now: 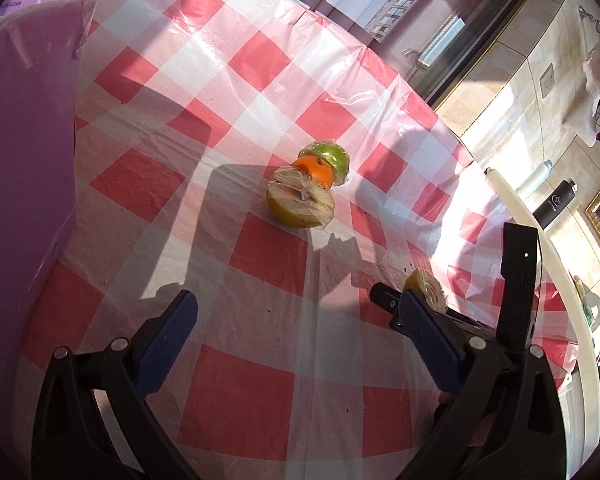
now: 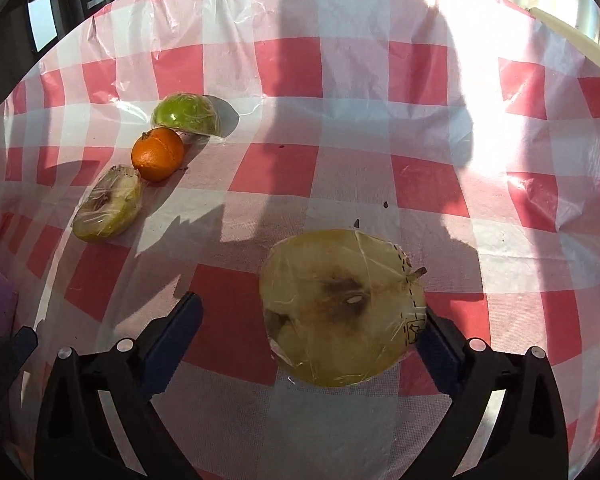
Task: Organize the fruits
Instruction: 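Grasp the halved guava with the right gripper while the left grasps the yellow pear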
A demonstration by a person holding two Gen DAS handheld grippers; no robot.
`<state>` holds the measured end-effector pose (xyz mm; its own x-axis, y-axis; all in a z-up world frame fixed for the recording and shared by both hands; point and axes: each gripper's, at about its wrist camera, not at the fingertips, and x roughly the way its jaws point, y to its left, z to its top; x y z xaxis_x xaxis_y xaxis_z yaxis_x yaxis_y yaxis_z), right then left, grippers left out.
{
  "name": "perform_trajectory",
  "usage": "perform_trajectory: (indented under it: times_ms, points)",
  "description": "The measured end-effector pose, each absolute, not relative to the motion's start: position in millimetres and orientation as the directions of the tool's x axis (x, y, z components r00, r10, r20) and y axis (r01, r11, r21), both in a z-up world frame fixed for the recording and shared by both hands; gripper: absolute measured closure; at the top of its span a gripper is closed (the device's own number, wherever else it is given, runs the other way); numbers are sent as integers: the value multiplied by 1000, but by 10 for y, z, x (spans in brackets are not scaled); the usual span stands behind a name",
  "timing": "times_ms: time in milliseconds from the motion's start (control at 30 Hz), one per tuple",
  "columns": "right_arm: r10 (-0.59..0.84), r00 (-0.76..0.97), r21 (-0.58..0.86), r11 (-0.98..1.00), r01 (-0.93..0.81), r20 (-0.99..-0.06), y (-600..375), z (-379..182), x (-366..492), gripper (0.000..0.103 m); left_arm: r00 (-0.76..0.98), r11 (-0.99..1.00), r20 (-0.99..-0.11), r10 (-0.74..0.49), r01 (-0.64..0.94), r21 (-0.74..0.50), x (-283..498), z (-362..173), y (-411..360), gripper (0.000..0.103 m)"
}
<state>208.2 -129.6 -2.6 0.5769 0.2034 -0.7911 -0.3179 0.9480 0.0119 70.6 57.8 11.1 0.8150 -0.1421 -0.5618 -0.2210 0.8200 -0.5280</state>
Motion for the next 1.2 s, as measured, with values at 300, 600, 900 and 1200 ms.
perform_trajectory:
  times_ms: [300,600,900,1200]
  points:
    - [306,648,189,951,-246,-697,-1798,82,1754,39,798,831,-584,-147,-221,-511,778,106,551,2]
    - [426,622,387,899,-207,-657,-2061,26,1753,39,715,890,-698,-38,-294,-350,1523,108,485,2]
    - [453,613,418,883,-211,-648,-2058,-20,1775,39,593,946,-785,178,-322,-29,2206,55,221,16]
    - [466,612,432,876,-216,-639,-2091,-37,1783,39,773,935,-633,-33,-199,-292,1304,179,228,44]
